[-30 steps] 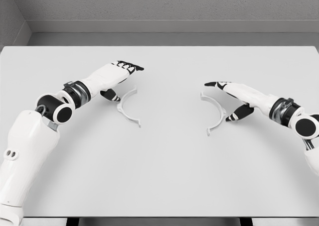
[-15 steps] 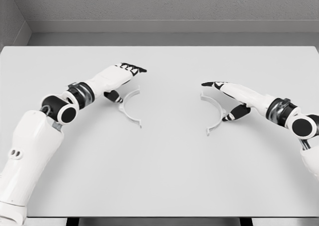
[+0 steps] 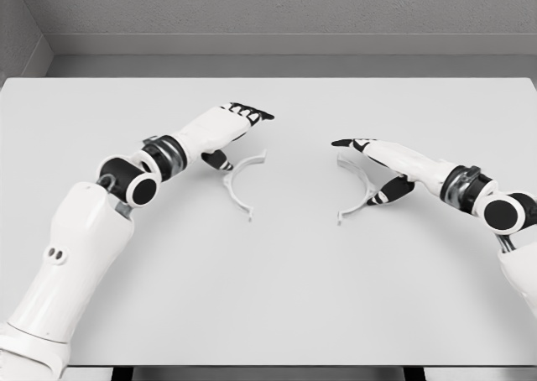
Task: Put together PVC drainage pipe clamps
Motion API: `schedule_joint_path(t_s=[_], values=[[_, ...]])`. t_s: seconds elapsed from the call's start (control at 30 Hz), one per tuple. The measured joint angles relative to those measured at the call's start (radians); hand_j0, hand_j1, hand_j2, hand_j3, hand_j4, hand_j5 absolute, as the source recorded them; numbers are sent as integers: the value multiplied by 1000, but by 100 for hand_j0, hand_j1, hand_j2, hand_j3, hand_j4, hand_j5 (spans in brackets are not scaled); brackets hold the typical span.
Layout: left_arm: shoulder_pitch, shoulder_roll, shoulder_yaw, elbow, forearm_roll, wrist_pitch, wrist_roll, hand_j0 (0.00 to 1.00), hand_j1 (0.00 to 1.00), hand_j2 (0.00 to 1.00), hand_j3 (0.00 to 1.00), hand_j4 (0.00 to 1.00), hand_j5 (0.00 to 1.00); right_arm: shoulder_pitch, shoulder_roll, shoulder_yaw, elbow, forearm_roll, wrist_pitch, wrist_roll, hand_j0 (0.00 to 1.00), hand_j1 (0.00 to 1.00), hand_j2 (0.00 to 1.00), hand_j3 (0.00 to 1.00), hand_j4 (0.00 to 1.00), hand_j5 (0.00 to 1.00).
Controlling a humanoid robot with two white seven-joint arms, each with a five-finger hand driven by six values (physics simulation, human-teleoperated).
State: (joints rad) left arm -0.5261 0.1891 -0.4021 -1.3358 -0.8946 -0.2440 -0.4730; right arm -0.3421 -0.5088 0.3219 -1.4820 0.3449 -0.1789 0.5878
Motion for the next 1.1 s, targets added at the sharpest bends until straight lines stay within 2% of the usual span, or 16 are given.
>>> schedule_joint_path(t_s=[0.1,0.37,0.57,0.8,1.1], values=[[-9,0,10,1,-2,0,0,100,100,100,100,100,100,0,1,3,-1,0,0,0,100,100,100,100,100,100],[18,41,66,-4,10,-3,-4,100,100,100,100,100,100,0,4,6,-9,-1,1,0,100,100,100,100,100,100],[64,56,67,-52,14,-9,-7,100,100,100,100,100,100,0,16,12,-13,-1,2,0,100,100,100,100,100,100],[74,58,57,-97,15,-14,-13,100,100,100,100,100,100,2,24,13,-14,-1,1,0,100,100,100,100,100,100],[84,53,52,-102,12,-13,-14,100,100,100,100,100,100,8,-4,19,-19,-10,-4,3,100,100,100,100,100,100]])
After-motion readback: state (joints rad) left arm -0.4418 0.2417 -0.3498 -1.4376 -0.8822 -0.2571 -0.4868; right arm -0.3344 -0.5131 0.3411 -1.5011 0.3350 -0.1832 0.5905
